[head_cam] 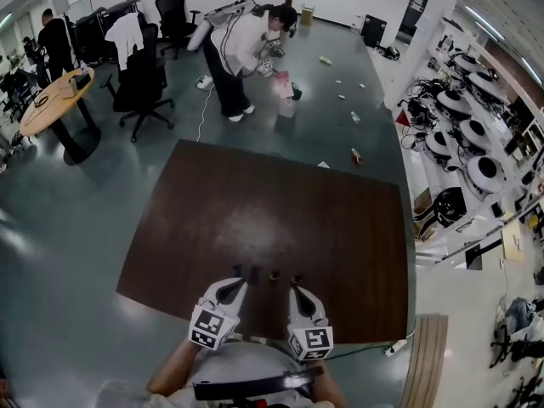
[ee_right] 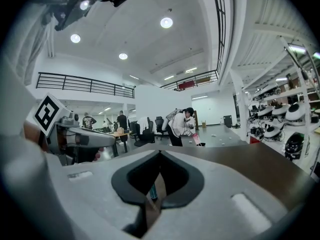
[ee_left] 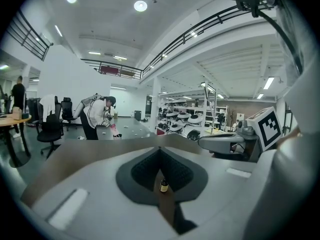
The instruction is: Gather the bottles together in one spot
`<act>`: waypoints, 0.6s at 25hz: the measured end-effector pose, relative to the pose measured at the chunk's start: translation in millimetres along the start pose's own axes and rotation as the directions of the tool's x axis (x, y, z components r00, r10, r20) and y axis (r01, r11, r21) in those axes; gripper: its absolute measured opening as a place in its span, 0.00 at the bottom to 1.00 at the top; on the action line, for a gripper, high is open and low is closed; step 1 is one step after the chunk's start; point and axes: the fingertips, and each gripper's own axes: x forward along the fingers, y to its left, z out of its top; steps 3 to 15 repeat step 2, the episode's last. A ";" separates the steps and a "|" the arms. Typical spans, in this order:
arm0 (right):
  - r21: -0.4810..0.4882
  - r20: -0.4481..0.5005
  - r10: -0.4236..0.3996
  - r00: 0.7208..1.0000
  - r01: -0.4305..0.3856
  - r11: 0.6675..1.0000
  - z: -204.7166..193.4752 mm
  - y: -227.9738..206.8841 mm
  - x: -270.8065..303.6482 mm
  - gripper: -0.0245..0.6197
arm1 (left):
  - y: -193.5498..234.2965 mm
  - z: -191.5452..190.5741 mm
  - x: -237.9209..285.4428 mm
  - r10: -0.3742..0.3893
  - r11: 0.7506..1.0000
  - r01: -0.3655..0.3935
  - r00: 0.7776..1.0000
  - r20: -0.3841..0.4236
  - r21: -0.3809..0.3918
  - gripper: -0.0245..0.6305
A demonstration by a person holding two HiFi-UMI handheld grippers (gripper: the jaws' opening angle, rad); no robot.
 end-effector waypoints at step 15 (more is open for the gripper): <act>-0.002 -0.001 0.003 1.000 -0.003 1.000 -1.4 0.8 -1.7 0.04 | -1.9 -3.2 -1.1 0.001 1.000 -0.001 1.000 -0.003 -0.002 0.04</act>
